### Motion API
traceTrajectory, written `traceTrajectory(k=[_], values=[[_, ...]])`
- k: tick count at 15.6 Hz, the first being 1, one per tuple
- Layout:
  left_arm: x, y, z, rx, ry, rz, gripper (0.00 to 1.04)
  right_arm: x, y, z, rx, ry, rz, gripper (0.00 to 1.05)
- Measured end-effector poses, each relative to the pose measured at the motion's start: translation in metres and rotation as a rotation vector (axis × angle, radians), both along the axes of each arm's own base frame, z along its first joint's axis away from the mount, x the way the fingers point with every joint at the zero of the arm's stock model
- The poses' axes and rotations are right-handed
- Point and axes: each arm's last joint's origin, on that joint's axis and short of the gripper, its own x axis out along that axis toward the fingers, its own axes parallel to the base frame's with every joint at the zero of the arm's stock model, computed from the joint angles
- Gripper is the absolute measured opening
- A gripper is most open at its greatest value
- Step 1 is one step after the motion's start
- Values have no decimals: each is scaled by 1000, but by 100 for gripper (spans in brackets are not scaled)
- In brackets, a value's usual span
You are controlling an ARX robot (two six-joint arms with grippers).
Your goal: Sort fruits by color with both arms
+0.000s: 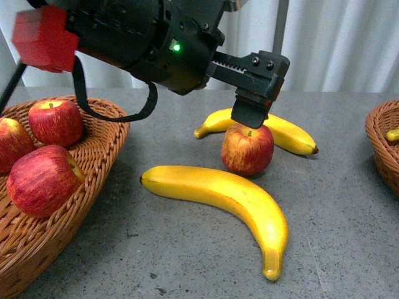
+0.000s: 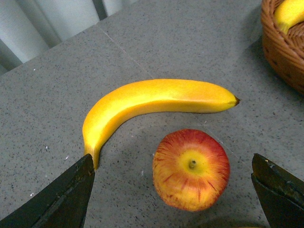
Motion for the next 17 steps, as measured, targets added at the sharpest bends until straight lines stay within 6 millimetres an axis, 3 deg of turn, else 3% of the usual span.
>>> traceTrajectory(k=[3,8,14,17], values=[[14,-13,-13,34,11,-27,98,0,0,0,0,0,0,98],[17,-31,-38,65,60,-78,98,0,0,0,0,0,0,98],[28,-35,-63,70,68,-65,98,0,0,0,0,0,0,98],[20,-47,-64,76,58,-83,71,0,0,0,0,0,0,98]])
